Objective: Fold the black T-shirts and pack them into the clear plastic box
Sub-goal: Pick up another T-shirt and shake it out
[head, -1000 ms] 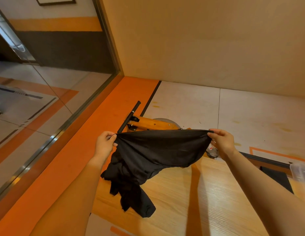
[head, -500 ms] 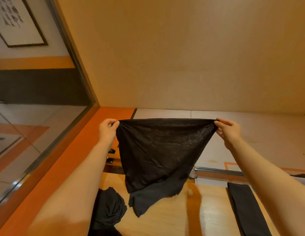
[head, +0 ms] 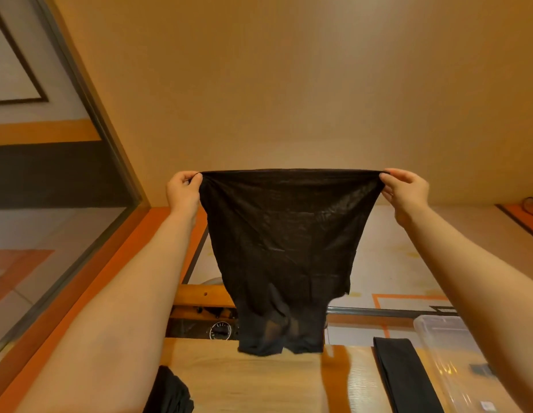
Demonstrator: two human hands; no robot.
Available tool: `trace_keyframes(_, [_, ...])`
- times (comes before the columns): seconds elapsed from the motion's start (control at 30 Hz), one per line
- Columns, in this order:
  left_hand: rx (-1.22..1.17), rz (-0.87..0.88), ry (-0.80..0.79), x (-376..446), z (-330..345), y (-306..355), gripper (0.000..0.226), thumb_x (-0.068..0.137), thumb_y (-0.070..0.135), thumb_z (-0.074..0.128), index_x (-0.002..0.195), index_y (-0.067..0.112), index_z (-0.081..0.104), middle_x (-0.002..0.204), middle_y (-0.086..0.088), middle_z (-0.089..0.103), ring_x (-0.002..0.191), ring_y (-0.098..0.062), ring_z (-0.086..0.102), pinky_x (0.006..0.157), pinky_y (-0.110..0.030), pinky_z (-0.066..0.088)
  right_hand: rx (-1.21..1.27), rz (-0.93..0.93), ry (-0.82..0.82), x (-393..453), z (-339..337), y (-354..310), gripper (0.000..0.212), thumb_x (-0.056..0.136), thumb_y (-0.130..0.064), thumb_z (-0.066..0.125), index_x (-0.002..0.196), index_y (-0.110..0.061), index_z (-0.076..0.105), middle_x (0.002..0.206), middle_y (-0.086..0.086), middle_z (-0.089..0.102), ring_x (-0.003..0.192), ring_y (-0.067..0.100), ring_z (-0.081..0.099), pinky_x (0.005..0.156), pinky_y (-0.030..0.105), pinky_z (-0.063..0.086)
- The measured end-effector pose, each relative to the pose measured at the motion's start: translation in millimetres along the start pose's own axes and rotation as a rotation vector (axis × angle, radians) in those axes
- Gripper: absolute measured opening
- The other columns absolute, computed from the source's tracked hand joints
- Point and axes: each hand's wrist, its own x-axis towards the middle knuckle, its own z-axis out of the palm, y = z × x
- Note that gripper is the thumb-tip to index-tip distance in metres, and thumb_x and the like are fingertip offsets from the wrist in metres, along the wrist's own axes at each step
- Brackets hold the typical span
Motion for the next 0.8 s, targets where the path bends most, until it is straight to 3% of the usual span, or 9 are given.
trace_keyframes(0.23, [-0.039, 0.039, -0.051, -6, -9, 11, 0.017, 0.095, 0.014, 0.057, 0.109, 0.008, 0.064, 0.098, -0.002, 0.062, 0.089, -0.011, 0.058, 0.075, -0.022, 0.048, 0.016, -0.041, 0.022, -21, -15, -16, 0.013, 0.091, -0.01, 0.067, 0.103, -0.014, 0.068, 0.097, 0.002, 0.068, 0.098, 0.018, 0.066, 0.078, 0.022, 0.052])
trace_keyframes(0.43, [-0.047, -0.022, -0.169, -42, -36, -13, 0.013, 0.095, 0.015, 0.058, 0.106, 0.011, 0.064, 0.091, 0.002, 0.063, 0.089, -0.012, 0.06, 0.076, -0.026, 0.051, 0.007, -0.019, 0.072, -76, -42, -1, 0.011, 0.09, -0.008, 0.067, 0.091, -0.019, 0.067, 0.093, 0.001, 0.067, 0.099, 0.021, 0.065, 0.075, 0.021, 0.052])
trace_keyframes(0.53, [-0.039, -0.096, -0.236, -74, -57, -38, 0.015, 0.095, 0.014, 0.059, 0.107, 0.009, 0.065, 0.094, 0.0, 0.064, 0.089, -0.013, 0.06, 0.074, -0.025, 0.05, 0.008, 0.029, 0.078, -113, -63, 21, 0.013, 0.091, -0.005, 0.065, 0.091, -0.017, 0.067, 0.093, 0.003, 0.066, 0.1, 0.023, 0.064, 0.082, 0.025, 0.055])
trace_keyframes(0.63, [-0.009, -0.172, -0.291, -108, -81, -67, 0.017, 0.094, 0.014, 0.06, 0.108, 0.009, 0.067, 0.105, -0.006, 0.065, 0.098, -0.018, 0.06, 0.078, -0.028, 0.051, -0.017, 0.09, 0.074, -152, -88, 52, 0.017, 0.09, -0.003, 0.065, 0.106, -0.009, 0.067, 0.101, 0.007, 0.067, 0.103, 0.024, 0.064, 0.089, 0.029, 0.056])
trace_keyframes(0.8, [0.031, -0.289, -0.335, -162, -118, -111, 0.017, 0.092, 0.014, 0.063, 0.108, 0.01, 0.068, 0.099, 0.0, 0.065, 0.096, -0.018, 0.06, 0.078, -0.029, 0.052, -0.049, 0.179, 0.088, -211, -125, 96, 0.032, 0.092, -0.003, 0.063, 0.124, -0.002, 0.062, 0.111, 0.013, 0.066, 0.106, 0.026, 0.065, 0.087, 0.027, 0.056])
